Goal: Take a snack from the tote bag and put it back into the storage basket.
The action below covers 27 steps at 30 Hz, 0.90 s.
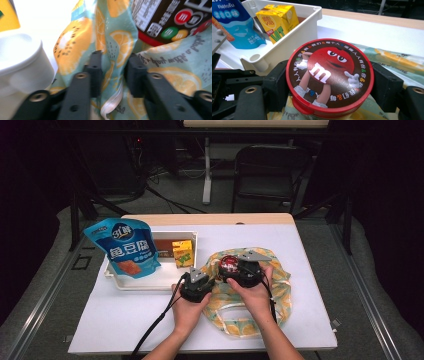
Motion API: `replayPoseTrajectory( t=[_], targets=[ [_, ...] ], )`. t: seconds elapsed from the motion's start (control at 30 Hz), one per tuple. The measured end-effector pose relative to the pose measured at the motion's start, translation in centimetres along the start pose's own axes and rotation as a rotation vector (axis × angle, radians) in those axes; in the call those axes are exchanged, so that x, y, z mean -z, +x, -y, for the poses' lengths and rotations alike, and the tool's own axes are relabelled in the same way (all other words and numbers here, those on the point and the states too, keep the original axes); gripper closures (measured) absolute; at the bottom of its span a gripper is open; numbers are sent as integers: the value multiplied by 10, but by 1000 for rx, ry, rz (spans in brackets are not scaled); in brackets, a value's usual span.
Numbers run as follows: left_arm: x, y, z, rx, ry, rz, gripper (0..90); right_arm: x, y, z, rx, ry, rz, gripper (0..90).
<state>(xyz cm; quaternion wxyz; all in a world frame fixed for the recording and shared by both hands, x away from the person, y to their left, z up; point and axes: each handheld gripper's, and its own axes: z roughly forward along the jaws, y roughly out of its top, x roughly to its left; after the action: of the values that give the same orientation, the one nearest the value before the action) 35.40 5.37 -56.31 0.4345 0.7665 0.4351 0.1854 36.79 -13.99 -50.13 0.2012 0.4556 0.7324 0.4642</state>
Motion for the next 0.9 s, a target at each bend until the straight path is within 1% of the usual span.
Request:
replayPoseTrajectory(
  t=[0.07, 0.13, 0.17, 0.2, 0.27, 0.33, 0.4, 0.47, 0.6, 0.67, 0.73, 0.77, 0.8, 0.87, 0.9],
  targets=[
    [5, -2, 0, -7, -19, 1, 599, 4, 0, -3, 5, -6, 6, 255],
    [12, -3, 0, -26, -42, -1, 549, 9, -1, -5, 5, -12, 4, 256],
    [16, -4, -1, -28, -63, 4, 524, 11, -2, -6, 0, -22, 9, 255],
    [21, -4, -3, -36, -69, 12, 506, 13, -3, -7, 2, -18, 11, 256],
    [30, -4, -7, -41, -100, 18, 472, 17, -5, -9, -4, -23, 13, 256],
    [36, -3, -12, -36, -121, 55, 441, 21, -7, -11, -10, -28, 18, 256],
    [41, -3, -16, -51, -130, 76, 408, 24, -8, -12, -14, -30, 19, 255],
    [44, -4, -19, -56, -142, 101, 372, 29, -9, -14, -10, -31, 22, 256],
    [48, -8, -23, -58, -174, 151, 312, 36, -7, -17, -24, -48, 18, 256],
    [48, -13, -25, -87, -178, 166, 273, 39, -6, -17, -26, -51, 14, 256],
    [48, -17, -26, -110, -180, 167, 216, 41, -4, -18, -22, -52, 9, 256],
    [49, -19, -26, -131, -195, 152, 206, 43, -3, -18, -23, -54, 6, 256],
    [50, -21, -27, -139, -209, 147, 205, 44, -1, -18, -21, -54, 1, 256],
    [53, -24, -29, -140, -231, 155, 174, 48, 1, -19, -20, -54, -7, 255],
    [54, -26, -29, -142, -241, 168, 174, 49, 2, -19, -22, -58, -9, 256]
  ],
)
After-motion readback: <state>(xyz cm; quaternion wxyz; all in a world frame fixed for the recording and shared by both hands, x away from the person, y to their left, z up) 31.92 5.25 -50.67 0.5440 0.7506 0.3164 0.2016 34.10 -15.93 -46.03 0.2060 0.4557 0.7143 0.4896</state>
